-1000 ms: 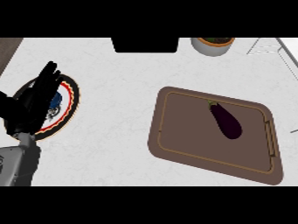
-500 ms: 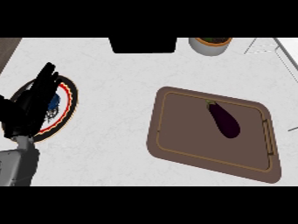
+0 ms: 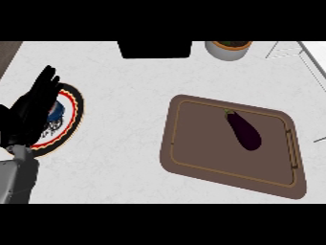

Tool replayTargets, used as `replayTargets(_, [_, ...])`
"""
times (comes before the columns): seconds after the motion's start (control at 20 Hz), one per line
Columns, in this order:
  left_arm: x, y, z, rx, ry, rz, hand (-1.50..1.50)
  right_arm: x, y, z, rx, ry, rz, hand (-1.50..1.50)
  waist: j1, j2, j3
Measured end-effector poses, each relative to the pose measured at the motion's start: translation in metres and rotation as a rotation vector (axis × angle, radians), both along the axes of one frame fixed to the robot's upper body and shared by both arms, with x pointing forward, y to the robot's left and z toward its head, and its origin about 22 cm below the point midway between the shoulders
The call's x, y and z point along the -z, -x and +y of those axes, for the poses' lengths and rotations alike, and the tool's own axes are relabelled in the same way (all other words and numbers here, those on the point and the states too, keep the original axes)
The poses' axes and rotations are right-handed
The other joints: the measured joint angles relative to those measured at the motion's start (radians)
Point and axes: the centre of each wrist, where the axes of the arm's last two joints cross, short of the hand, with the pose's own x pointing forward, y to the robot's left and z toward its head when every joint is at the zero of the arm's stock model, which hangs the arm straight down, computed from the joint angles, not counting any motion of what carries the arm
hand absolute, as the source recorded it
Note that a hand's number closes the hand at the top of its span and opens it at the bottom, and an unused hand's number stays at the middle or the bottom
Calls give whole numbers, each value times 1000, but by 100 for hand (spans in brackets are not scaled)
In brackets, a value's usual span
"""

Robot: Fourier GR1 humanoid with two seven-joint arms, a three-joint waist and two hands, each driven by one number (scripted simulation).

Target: Pick the lemon from the tray and place it in the tiered shelf

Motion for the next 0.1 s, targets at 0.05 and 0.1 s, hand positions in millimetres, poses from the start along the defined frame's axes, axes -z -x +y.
replayTargets(0.05, [-1,2,0,1,0,1,0,2,4,0,-11,16,5,-150,1,-1,0])
replayTargets(0.1, [-2,1,2,-1,-1,3,0,4,11,-2,-21,30,7,-150,1,0,0])
